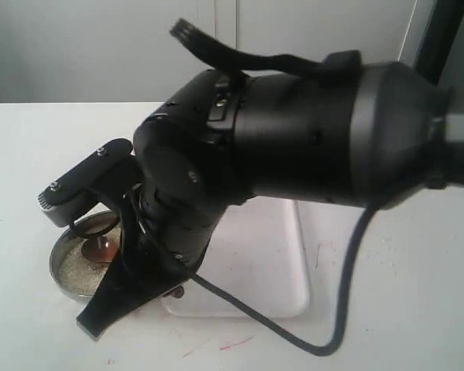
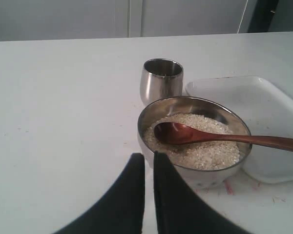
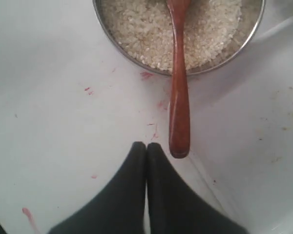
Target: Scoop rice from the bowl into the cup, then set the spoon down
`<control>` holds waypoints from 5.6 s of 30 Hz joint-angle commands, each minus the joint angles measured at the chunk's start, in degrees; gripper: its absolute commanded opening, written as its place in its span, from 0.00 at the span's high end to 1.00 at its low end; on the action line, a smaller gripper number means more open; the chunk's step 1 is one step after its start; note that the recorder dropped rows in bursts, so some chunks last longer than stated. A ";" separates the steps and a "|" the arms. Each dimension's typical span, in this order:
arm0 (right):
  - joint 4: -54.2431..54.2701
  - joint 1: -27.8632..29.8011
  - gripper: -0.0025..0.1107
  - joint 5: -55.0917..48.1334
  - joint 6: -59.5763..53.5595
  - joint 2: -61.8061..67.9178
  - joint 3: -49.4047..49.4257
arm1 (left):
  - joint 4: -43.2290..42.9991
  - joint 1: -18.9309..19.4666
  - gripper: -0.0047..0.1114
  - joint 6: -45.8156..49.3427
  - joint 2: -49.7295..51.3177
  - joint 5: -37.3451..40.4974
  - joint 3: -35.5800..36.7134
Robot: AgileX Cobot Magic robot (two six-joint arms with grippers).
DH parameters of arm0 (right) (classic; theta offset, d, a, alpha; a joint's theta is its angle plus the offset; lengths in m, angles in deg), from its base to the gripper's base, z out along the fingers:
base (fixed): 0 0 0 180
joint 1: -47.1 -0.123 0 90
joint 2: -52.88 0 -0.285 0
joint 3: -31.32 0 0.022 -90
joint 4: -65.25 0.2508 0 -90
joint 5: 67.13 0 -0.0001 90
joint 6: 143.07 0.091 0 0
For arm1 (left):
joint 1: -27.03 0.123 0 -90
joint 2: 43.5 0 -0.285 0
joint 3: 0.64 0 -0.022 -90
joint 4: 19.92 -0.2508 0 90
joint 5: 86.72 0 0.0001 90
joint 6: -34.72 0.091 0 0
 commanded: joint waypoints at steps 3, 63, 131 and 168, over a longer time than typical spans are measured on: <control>0.76 -0.33 0.98 -4.31 -0.04 3.94 -2.52 | 0.57 -0.32 0.84 0.01 0.41 -0.15 -0.36; -2.53 3.22 0.45 4.23 -2.01 11.25 -3.26 | 0.57 -0.32 0.84 0.01 0.41 -0.15 -0.36; -38.35 -16.48 0.98 -21.36 9.36 -3.40 -3.58 | 0.57 -0.32 0.84 0.01 0.41 -0.15 -0.36; -57.39 -13.66 0.98 -18.82 19.07 16.41 -1.21 | 0.57 -0.32 0.84 0.01 0.41 -0.15 -0.36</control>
